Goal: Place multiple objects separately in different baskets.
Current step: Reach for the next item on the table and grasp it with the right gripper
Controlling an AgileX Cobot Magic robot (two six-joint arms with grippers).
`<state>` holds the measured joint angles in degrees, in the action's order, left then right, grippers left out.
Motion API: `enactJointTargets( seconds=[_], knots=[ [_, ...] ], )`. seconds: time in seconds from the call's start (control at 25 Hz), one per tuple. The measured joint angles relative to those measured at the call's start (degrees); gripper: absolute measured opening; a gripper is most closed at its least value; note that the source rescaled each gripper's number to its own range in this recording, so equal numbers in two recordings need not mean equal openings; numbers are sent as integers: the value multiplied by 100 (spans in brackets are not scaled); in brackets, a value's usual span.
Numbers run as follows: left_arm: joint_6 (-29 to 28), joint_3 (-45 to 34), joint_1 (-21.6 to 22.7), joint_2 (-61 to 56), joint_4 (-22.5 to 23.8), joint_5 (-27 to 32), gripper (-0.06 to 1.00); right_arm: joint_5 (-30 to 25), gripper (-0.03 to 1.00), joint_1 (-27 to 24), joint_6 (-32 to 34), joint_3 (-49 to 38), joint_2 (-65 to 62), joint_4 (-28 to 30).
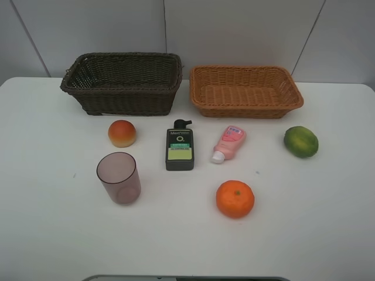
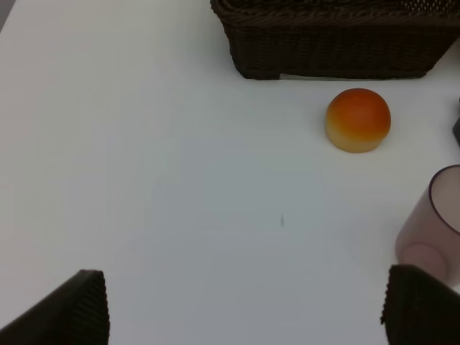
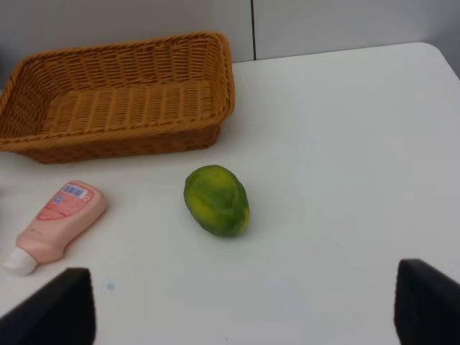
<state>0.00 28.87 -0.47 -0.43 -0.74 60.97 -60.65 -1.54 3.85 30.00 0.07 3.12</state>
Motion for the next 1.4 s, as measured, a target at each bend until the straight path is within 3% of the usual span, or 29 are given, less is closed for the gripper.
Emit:
enactJointTargets(
  seconds=[1.4],
  knots=[
    [0,0,0,0,0,0,92,0,88,0,0,0,0,0]
  ],
)
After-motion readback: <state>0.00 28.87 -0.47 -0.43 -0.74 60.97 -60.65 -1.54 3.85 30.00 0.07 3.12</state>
